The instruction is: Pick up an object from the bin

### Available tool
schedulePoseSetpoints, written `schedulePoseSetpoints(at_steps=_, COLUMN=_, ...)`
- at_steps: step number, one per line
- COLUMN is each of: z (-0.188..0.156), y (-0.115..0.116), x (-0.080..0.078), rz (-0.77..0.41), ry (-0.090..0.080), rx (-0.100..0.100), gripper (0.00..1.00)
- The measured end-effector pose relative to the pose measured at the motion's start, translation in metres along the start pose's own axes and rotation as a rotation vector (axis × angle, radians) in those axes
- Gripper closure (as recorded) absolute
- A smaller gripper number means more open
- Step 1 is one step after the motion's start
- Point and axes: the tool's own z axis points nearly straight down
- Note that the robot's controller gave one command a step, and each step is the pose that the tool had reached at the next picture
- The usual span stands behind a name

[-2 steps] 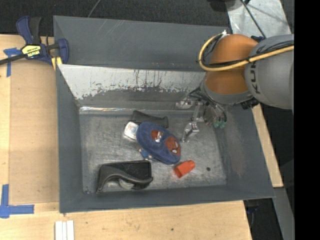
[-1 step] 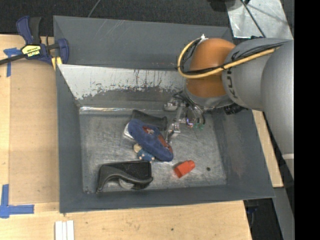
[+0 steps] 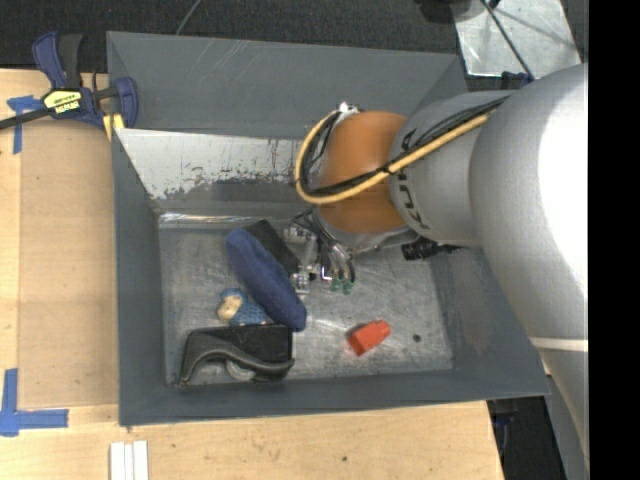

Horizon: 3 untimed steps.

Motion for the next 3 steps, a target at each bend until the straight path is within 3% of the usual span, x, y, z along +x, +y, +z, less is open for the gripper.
schedulePoseSetpoints(at_steps=1, z=0.001, y=0.029, x=-0.036, rz=0.362, ry=0.027, rx=0.006, gripper=0.0)
schedulePoseSetpoints(at_steps=2, z=-0.001, y=0.029, x=-0.04, rz=0.362, ry=0.01, rx=0.001, gripper=1.0)
schedulePoseSetpoints(at_steps=3, z=-0.125, y=0.014, x=-0.046, rz=0.343, ry=0.017, rx=0.002, gripper=1.0)
